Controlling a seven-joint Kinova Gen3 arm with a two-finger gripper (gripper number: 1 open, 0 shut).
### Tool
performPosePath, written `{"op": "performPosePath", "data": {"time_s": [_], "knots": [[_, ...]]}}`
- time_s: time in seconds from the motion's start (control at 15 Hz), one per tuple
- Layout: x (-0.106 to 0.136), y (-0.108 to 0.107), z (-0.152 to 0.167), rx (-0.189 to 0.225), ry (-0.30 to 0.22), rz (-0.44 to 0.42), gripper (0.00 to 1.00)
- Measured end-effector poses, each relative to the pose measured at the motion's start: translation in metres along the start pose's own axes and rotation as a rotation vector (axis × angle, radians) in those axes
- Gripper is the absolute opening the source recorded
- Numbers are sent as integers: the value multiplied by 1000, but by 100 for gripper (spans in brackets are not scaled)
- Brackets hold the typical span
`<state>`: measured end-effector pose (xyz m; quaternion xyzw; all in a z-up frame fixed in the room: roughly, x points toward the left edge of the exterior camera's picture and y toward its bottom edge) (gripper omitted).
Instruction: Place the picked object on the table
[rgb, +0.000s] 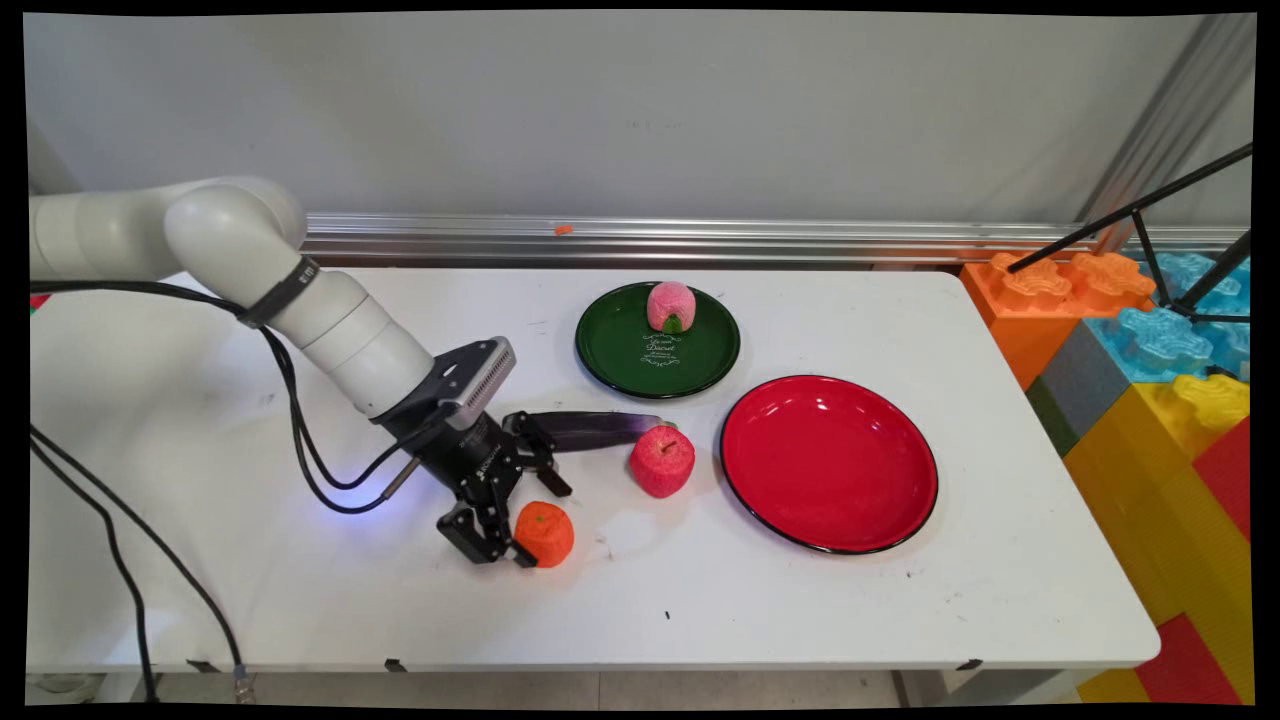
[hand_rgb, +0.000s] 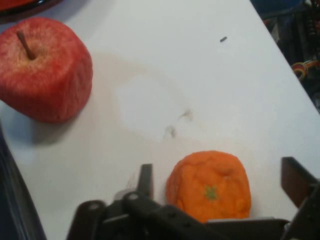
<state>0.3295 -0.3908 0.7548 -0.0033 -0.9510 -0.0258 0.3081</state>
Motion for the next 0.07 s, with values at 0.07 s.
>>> {"op": "performPosePath", "data": {"time_s": [0.07], "knots": [[0, 0, 0, 0, -1, 0, 100]]}}
